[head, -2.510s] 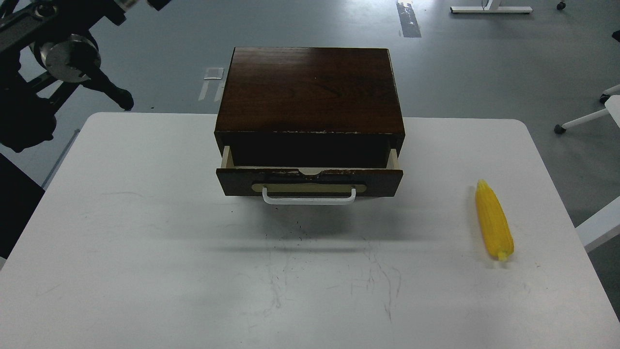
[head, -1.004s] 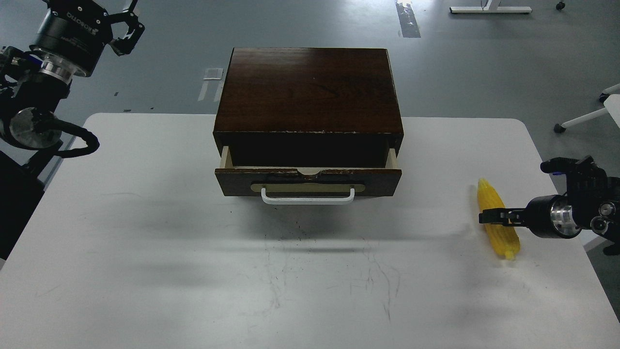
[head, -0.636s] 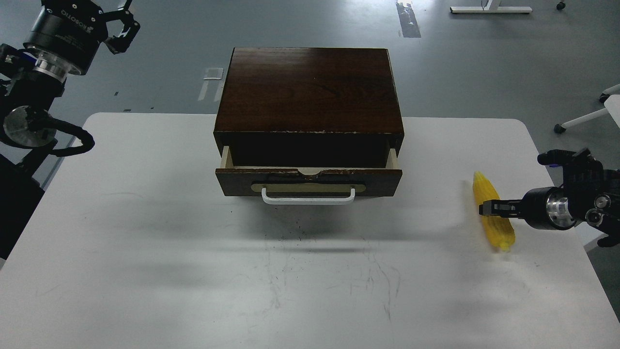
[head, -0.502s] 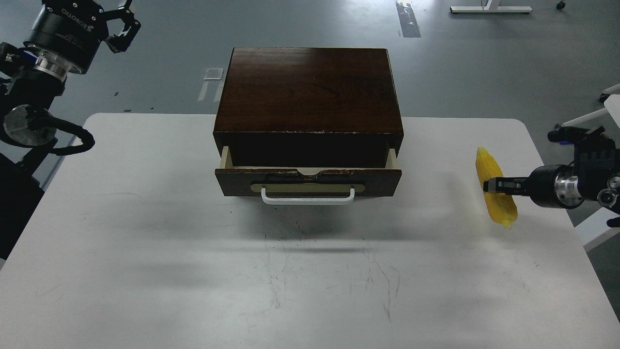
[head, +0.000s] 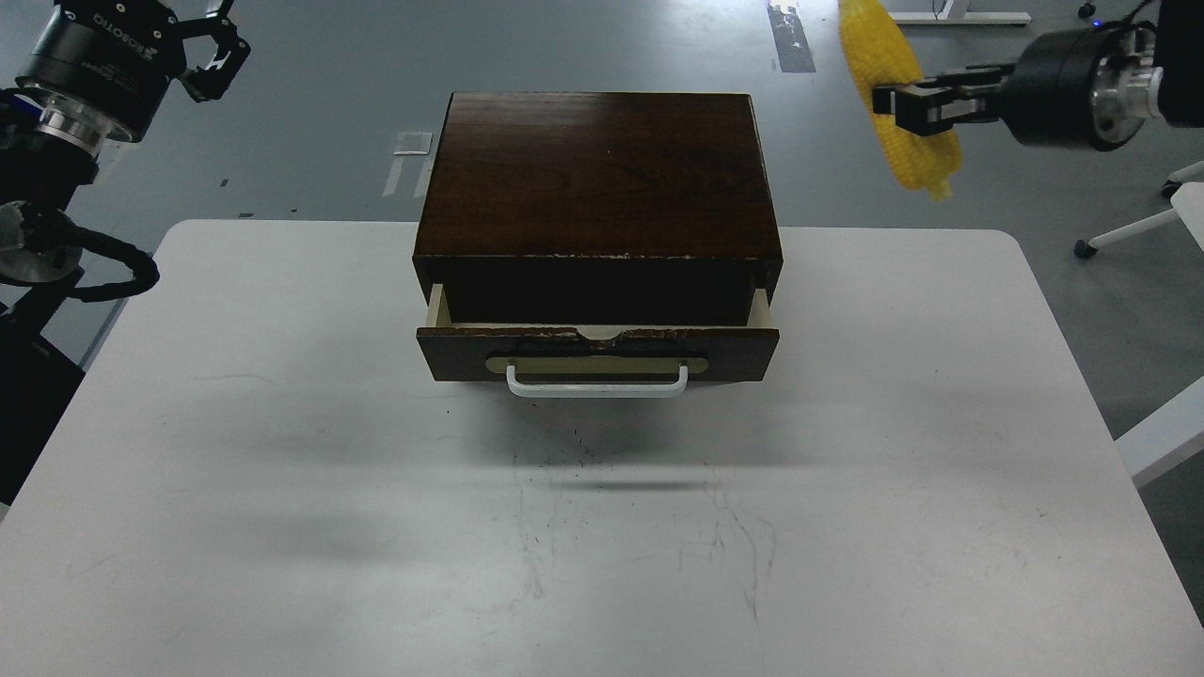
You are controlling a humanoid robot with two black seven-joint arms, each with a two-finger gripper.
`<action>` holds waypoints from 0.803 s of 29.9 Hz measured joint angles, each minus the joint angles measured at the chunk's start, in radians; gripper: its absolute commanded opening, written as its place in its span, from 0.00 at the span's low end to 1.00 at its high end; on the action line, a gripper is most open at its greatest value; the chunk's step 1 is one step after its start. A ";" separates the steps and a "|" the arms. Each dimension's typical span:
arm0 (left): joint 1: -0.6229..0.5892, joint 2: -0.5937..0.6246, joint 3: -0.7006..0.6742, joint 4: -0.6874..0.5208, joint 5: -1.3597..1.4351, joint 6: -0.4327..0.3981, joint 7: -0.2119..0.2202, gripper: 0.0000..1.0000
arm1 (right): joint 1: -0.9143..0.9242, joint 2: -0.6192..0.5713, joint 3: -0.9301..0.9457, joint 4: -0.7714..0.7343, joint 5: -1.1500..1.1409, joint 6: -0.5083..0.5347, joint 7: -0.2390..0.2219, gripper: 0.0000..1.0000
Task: Put corn in drawer with both arms
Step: 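Lift the corn with the right gripper and carry it over the drawer, then lower the corn into the open drawer and open the right gripper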
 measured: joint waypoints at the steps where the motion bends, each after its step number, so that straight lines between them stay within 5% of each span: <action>1: 0.000 0.009 0.000 -0.005 0.000 0.000 0.000 0.98 | 0.020 0.023 0.001 0.013 -0.034 0.000 0.002 0.09; 13: 0.008 0.066 0.000 -0.019 0.000 0.000 -0.003 0.98 | 0.041 0.322 -0.029 0.053 -0.421 -0.004 0.042 0.09; 19: 0.010 0.072 -0.001 -0.019 0.000 0.000 -0.004 0.98 | 0.028 0.362 -0.100 0.103 -0.568 -0.009 0.106 0.09; 24: 0.010 0.073 -0.002 -0.019 0.000 0.000 -0.006 0.98 | -0.006 0.371 -0.136 0.106 -0.617 -0.014 0.114 0.11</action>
